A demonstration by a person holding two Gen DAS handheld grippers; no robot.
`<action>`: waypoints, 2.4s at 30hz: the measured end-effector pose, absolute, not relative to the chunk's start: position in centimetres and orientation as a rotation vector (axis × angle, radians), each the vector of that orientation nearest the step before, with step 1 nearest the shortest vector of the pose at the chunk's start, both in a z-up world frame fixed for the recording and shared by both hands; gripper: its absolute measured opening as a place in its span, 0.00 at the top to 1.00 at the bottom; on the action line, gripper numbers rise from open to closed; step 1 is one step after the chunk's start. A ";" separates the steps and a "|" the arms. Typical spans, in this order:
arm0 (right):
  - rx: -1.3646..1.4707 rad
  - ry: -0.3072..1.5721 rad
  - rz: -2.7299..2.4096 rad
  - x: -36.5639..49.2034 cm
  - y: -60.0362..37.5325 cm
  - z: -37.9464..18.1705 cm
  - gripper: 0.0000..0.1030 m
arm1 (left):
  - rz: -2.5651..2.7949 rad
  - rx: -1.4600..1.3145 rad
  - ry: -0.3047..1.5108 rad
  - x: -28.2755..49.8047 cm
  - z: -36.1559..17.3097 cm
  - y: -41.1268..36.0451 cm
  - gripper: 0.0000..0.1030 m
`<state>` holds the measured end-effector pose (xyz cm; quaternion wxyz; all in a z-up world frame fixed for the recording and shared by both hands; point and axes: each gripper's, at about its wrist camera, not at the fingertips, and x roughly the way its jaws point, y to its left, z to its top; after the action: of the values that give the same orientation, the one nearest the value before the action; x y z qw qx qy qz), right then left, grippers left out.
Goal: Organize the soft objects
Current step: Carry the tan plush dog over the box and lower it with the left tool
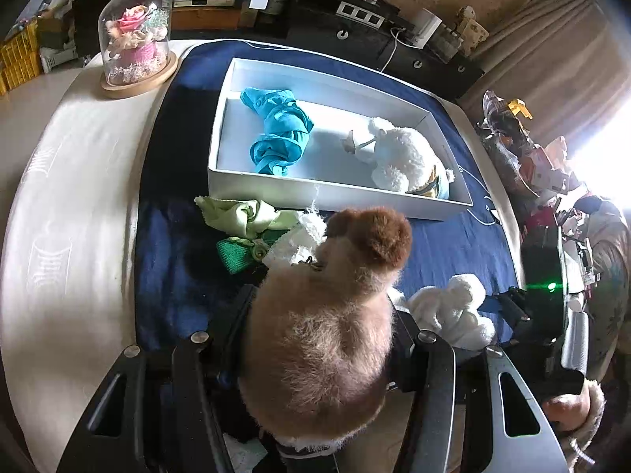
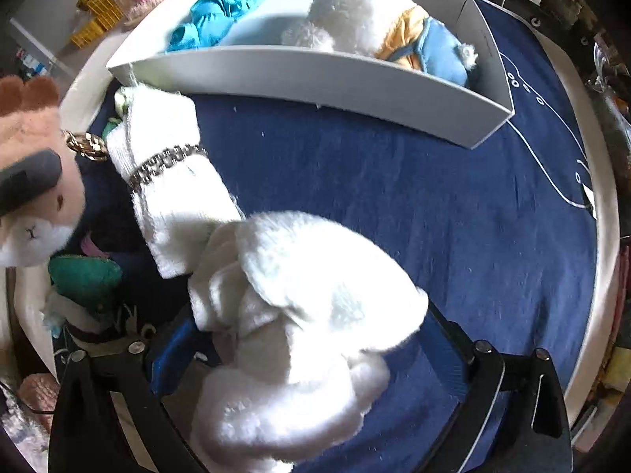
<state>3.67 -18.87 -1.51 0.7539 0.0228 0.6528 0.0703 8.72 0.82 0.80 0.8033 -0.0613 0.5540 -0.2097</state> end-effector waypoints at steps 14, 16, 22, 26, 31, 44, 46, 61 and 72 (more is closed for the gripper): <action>0.100 1.302 -0.036 4.0 -23.0 0.9 0.00 | -0.403 -0.145 1.147 8.8 1.4 1.5 0.45; 0.131 1.329 -0.018 4.5 -23.1 0.0 0.00 | -0.392 -0.146 1.134 8.8 1.6 1.5 0.45; 0.266 1.220 -0.002 4.6 -24.9 2.4 0.00 | -0.372 -0.169 1.070 9.5 4.0 1.4 0.45; 0.339 1.144 -0.001 4.6 -25.7 3.7 0.00 | -0.380 -0.178 1.030 10.7 6.1 0.7 0.45; 0.387 1.129 0.023 5.1 -25.4 3.5 0.00 | -0.403 -0.161 0.987 13.2 9.1 -1.7 0.45; 0.381 1.119 -0.014 5.8 -25.6 2.8 0.00 | -0.381 -0.108 0.933 17.7 7.4 -5.3 0.45; 0.382 1.122 -0.014 5.8 -25.5 2.7 0.00 | -0.360 -0.093 0.931 18.3 6.7 -5.5 0.45; 0.373 1.145 0.003 6.1 -24.6 2.1 0.00 | -0.294 -0.041 0.991 20.2 2.7 -6.5 0.45; 0.373 1.154 0.003 6.3 -24.6 1.7 0.00 | -0.253 -0.026 1.017 20.9 0.9 -6.7 0.44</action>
<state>6.32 -24.61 1.74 0.8218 0.1752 0.5422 0.0015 20.90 -6.69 0.92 0.8657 -0.0125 0.4856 -0.1206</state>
